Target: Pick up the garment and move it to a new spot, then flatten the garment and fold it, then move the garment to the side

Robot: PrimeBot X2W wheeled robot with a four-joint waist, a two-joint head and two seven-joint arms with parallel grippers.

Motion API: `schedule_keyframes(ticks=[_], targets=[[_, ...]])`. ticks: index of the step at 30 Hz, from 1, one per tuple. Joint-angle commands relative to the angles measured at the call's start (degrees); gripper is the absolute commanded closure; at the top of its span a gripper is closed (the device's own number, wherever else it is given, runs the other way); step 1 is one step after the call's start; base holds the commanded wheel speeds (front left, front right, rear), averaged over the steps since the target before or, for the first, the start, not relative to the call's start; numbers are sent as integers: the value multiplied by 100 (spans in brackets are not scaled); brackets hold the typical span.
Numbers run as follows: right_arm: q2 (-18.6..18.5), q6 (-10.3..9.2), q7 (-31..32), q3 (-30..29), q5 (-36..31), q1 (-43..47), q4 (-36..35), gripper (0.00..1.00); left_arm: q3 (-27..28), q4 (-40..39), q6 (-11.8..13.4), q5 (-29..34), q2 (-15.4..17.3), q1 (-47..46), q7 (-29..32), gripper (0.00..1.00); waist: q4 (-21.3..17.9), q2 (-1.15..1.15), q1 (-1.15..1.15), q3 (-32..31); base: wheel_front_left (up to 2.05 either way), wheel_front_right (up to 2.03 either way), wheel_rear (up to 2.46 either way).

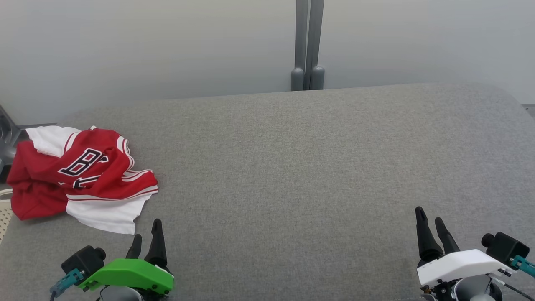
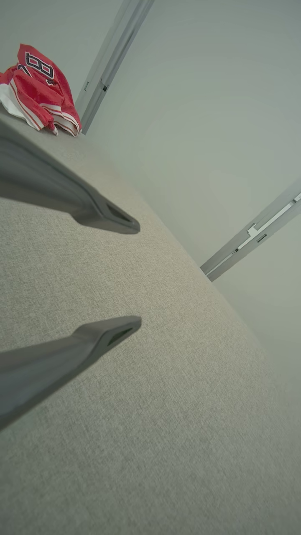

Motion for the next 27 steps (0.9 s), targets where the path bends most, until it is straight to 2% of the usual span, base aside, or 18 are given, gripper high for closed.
schedule_keyframes(ticks=[1, 27], targets=[[-33, 2, -24, 28, -297, -85, -81, 0, -81, -32, 49, 250, 98, -91, -95, 0, 5, 0, 0, -25, 0, 0, 0], [-49, 3, -137, -6, -1884, -49, -86, 0, -677, 114, 333, 1559, 300, -264, -474, 0, 71, 0, 0, -159, 0, 0, 0]])
